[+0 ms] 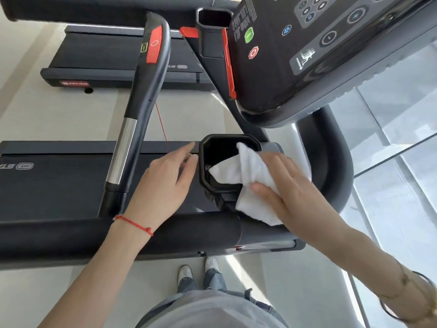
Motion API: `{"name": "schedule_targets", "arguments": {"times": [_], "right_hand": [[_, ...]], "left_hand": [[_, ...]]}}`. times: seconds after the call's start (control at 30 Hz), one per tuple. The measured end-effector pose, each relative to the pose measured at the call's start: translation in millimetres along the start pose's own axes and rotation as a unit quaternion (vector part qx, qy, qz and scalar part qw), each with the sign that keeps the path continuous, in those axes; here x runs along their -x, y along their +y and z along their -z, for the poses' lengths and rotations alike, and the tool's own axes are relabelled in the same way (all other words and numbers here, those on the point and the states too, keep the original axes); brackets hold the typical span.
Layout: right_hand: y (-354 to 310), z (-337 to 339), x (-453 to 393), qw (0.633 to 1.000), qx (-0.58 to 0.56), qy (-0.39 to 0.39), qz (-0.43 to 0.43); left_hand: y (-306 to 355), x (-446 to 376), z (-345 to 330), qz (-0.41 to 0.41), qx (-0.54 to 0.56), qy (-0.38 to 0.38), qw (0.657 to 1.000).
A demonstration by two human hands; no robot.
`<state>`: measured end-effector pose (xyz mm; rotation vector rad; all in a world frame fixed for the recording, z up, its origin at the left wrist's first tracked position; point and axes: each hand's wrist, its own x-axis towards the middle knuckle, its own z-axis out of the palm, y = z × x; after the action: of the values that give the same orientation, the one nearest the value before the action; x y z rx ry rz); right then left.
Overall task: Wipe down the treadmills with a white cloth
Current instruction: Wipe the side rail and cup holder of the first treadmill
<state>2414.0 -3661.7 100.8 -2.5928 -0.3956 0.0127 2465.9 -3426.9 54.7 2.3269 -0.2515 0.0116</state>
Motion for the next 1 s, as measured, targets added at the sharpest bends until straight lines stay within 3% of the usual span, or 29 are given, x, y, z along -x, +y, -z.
{"name": "schedule_targets", "arguments": {"times": [0.1, 0.2, 0.33, 0.57, 0.77, 1.0], "right_hand": [[-12.1, -7.2, -8.3, 0.987, 0.107, -0.079, 0.086], [-32.5, -23.8, -29.4, 0.971, 0.183, -0.132, 0.075], [-35.7, -33.1, -34.1, 0.976, 0.176, -0.112, 0.066], [2.1, -7.6, -20.7, 0.962, 0.199, -0.111, 0.147], [-31.3, -36.3, -38.5, 0.973, 0.196, -0.078, 0.098], [2.2, -17.3, -12.3, 0.985, 0.115, -0.060, 0.118]], "left_hand": [[-1.4, 1.7, 5.5, 0.003, 0.021, 0.009, 1.000], [-2.4, 4.6, 5.7, 0.001, 0.031, 0.006, 1.000], [-1.9, 4.9, 4.4, 0.002, 0.045, -0.013, 0.999], [-5.0, 4.5, 3.2, 0.000, 0.031, -0.026, 0.999], [-3.6, 3.5, 2.5, -0.001, 0.040, -0.023, 0.999], [-2.0, 4.3, 1.3, -0.016, 0.021, -0.017, 1.000]]}}
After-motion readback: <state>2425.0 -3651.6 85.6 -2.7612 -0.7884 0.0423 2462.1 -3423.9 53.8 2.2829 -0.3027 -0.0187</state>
